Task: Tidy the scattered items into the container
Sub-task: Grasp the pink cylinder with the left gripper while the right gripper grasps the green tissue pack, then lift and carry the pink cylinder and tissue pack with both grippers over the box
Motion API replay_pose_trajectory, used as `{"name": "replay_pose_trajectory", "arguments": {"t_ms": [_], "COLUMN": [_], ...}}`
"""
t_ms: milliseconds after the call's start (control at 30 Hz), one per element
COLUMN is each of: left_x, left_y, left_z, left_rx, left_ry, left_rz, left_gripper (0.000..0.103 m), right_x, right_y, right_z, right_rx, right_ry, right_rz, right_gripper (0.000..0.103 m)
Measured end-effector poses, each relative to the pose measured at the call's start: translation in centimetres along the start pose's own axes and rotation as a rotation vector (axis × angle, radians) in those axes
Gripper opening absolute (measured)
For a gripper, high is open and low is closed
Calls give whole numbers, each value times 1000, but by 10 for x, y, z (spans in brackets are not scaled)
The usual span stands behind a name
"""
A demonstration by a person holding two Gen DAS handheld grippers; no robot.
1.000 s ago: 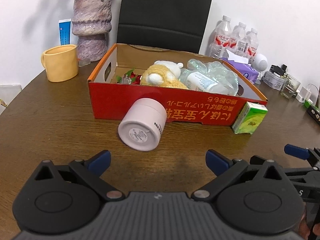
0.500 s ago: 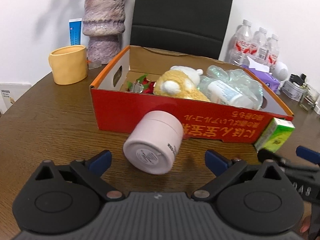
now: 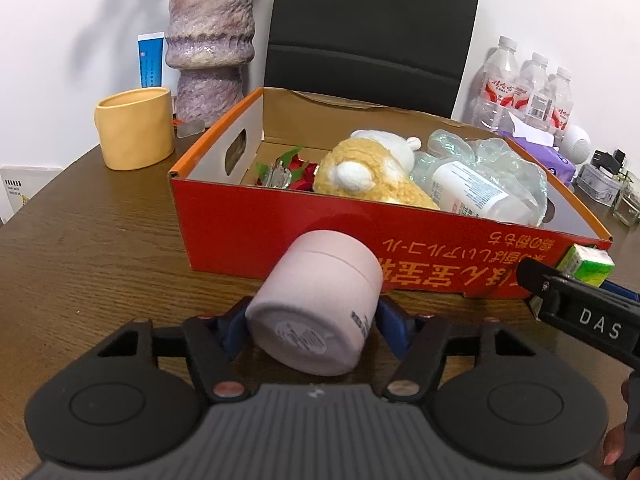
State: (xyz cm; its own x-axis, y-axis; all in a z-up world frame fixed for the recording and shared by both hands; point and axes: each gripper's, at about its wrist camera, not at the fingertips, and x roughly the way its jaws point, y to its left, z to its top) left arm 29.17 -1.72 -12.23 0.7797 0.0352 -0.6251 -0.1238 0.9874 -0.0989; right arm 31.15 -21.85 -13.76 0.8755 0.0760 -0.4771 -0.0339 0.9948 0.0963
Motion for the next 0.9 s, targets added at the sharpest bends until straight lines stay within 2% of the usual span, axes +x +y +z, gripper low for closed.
{"name": "replay_pose_trajectory", "arguments": {"t_ms": [100,300,400,433,767,900], "left_x": [0,-1,-1,-1,-6,-12], "left_y": [-1,-4,-6,-6,-8,-10], "left_z": [-1,-3,-4,-4,-8,-12], "left_rx": [12,29,46,49,88,109], "left_ry": [-8,-21,-26,-27,-27,-23], "left_rz": [3,25,33,33,26,21], "left_gripper": [65,63,62,62,60,60], "right_x": [2,3,1,1,-7,-15], "right_y": [0,-2,2,3,-1,-3], "right_z": [1,0,-1,-1,-3,-3], "right_rx": [18,29,6,-1,6,5], "right_ry": [1,7,8,7,-10,-47], "right_rz": [-7,13,27,29,41,25], "right_gripper": [87,74,47,44,43,43]}}
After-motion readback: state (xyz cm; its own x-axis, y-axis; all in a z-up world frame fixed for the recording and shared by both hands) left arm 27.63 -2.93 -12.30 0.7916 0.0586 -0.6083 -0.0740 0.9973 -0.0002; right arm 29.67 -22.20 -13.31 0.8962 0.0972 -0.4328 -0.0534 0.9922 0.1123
